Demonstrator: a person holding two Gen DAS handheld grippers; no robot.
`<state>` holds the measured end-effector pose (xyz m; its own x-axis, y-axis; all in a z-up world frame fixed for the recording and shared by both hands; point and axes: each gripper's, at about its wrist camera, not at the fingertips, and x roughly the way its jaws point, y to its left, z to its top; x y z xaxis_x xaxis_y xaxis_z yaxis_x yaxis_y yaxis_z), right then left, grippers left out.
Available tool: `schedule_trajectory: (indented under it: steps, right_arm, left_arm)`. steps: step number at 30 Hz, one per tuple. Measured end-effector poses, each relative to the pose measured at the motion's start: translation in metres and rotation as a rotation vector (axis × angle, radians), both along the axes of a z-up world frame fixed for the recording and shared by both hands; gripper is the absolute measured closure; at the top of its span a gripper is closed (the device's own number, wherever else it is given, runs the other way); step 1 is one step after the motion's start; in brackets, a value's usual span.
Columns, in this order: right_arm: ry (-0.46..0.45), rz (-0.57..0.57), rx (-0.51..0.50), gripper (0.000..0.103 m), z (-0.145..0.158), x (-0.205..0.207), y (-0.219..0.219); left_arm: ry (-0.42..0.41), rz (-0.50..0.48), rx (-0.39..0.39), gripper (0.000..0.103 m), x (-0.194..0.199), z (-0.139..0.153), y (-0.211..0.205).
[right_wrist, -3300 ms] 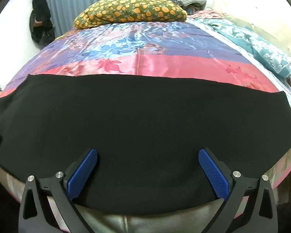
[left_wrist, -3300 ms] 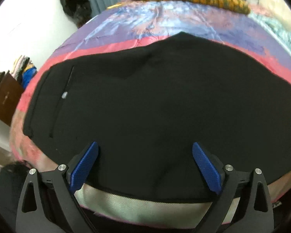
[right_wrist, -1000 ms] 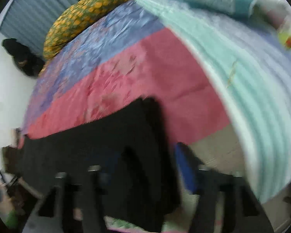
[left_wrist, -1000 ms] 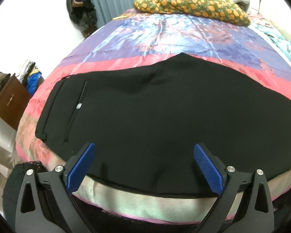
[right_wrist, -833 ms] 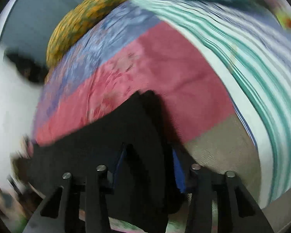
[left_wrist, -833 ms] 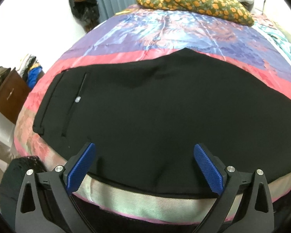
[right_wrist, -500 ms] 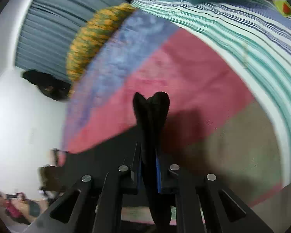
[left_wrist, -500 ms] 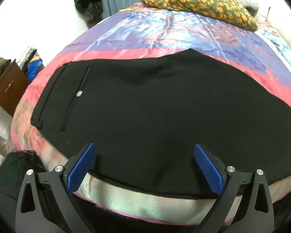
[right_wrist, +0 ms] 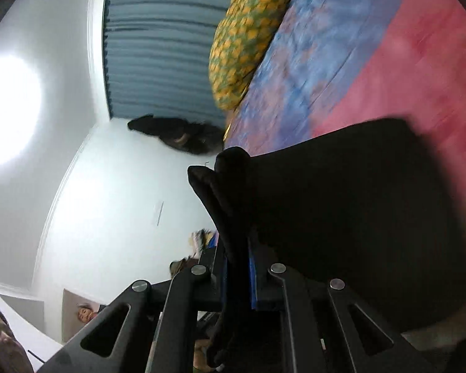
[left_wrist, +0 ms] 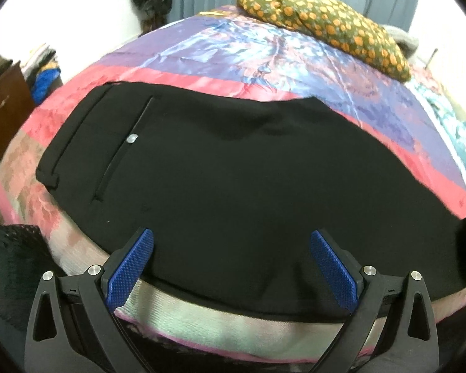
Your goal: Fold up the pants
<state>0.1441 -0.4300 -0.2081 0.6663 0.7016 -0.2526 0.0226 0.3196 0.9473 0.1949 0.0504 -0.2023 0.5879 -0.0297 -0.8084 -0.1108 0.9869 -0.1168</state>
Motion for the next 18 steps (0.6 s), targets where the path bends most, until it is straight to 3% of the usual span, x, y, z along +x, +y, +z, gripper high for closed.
schedule_trajectory:
  steps: [5,9,12,14,16,18]
  right_arm:
    - [0.038,0.058,0.072,0.092,-0.028,0.046,0.099]
    - [0.066,0.119,0.066,0.092,-0.041,0.073,0.181]
    - [0.095,0.160,-0.113,0.091,-0.050,0.092,0.234]
    - [0.141,0.164,-0.202,0.077,-0.064,0.099,0.254]
    - [0.203,0.184,-0.181,0.071,-0.078,0.100,0.263]
    - [0.178,0.192,-0.169,0.061,-0.074,0.095,0.261]
  left_arm:
    - [-0.018,-0.004,-0.019,0.002,0.001,0.005,0.009]
    - [-0.017,-0.019,-0.009,0.002,0.000,0.004,0.011]
    - [-0.009,-0.024,-0.005,0.002,0.000,0.001,0.011]
    - [-0.003,-0.031,0.002,0.002,0.000,0.000,0.009]
    - [-0.003,-0.045,0.006,0.002,-0.002,0.000,0.006]
    - [-0.008,-0.064,-0.005,0.002,-0.004,0.003,0.004]
